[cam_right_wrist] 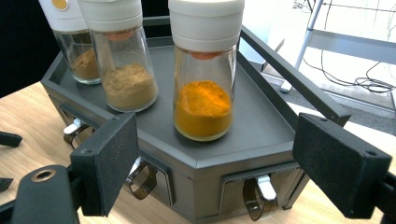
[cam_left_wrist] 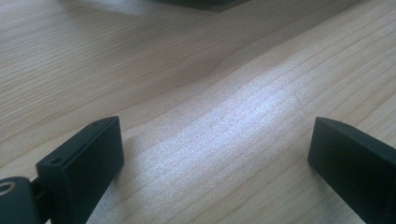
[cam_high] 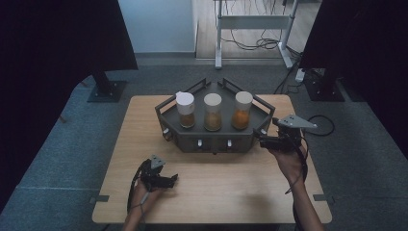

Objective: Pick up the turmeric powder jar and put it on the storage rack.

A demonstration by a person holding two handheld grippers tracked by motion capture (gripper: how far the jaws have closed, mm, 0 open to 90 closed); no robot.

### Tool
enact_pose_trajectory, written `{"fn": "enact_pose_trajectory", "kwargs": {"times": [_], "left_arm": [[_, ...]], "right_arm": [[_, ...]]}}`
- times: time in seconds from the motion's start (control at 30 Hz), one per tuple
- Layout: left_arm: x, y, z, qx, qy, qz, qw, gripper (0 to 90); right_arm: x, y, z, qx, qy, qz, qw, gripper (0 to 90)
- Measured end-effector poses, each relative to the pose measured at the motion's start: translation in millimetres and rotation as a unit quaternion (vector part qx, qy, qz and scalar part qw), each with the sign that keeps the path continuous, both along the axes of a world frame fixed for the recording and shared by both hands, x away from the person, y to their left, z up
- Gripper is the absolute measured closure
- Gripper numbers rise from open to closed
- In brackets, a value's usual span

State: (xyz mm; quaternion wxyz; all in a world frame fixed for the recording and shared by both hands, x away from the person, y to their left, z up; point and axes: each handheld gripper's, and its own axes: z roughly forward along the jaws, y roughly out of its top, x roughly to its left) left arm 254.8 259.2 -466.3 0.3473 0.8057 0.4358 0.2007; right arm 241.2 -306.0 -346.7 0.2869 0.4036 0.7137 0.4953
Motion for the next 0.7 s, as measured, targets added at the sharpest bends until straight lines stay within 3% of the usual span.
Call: {"fn": "enact_pose_trajectory", "kwargs": {"times": [0.7], "left_arm": [[0.0,0.0,0.0,0.001,0.000,-0.001,1.0000,3.4]], "right_arm": [[-23.0,-12.4,-7.8,-0.001,0.001,-0.006,1.0000,14.1]]}}
